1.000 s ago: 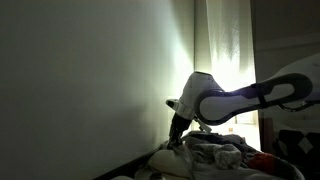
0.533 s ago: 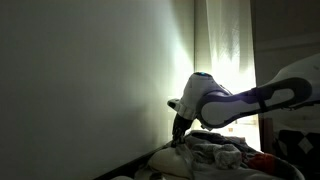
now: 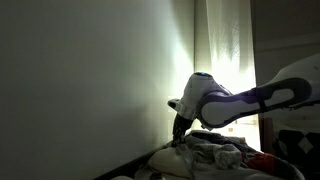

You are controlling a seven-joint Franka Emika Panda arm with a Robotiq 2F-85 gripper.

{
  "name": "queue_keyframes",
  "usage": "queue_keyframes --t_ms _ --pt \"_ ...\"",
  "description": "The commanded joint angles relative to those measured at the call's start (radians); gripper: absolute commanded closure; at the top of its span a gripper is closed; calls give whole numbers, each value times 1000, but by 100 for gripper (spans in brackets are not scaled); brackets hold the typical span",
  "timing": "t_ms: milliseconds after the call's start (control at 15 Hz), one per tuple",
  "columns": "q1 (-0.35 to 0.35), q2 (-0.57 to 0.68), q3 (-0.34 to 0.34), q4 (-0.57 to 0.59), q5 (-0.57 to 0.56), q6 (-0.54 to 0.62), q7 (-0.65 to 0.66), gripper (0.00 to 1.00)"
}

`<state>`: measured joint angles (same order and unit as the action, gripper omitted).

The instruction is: Close the bag

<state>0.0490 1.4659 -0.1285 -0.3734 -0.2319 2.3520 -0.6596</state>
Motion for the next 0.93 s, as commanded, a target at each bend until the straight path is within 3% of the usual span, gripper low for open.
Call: queue_keyframes --t_ms 0,867 --pt "-1 0 4 3 -4 -3 0 97" --pt "20 1 -2 -15 -20 -7 -18 99"
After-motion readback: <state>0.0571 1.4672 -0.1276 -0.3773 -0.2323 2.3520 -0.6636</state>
